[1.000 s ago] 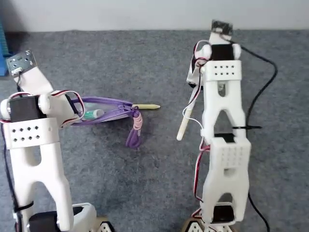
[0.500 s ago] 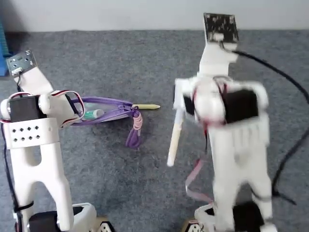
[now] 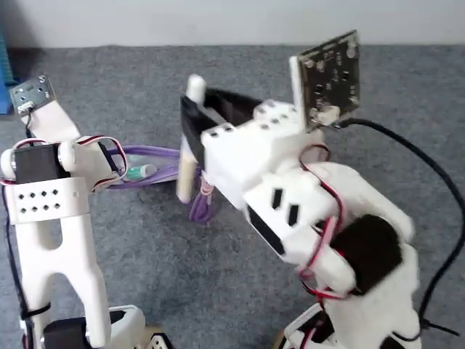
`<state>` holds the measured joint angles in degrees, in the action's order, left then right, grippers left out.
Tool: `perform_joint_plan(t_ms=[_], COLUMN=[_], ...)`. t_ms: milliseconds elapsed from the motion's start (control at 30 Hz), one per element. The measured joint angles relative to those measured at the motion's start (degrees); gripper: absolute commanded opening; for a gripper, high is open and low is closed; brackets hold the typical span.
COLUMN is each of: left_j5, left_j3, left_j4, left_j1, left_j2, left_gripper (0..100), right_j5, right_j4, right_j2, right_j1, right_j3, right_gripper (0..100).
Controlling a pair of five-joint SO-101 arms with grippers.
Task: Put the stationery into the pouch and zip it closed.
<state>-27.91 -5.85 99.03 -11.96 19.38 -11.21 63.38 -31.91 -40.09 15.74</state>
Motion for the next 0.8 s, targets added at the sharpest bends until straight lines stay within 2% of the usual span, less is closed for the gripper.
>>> perform_joint_plan(t_ms=[200,333,633,800], left_j5=[0.0,0.0,0.0,0.0], left_j3=[0.0,0.0,0.0,0.0], left_j4=[0.0,0.0,0.0,0.0], left_j1=[0.0,0.0,0.0,0.0], left_j2=[0.0,0.0,0.0,0.0], left_gripper=[1,1,1,1], right_j5=[4.22,5.63,5.63,-2.73], right_j4=[-24.88,-33.76,-38.07,-31.74], right_j2=[0.09,0.09,0.09,0.09], right_j1=[-2.02,-4.48,-6.59,-5.71], right_j3=[-15.03,-23.21,-36.75,-37.19], right_gripper=[0.8,0.8,2.9,8.4])
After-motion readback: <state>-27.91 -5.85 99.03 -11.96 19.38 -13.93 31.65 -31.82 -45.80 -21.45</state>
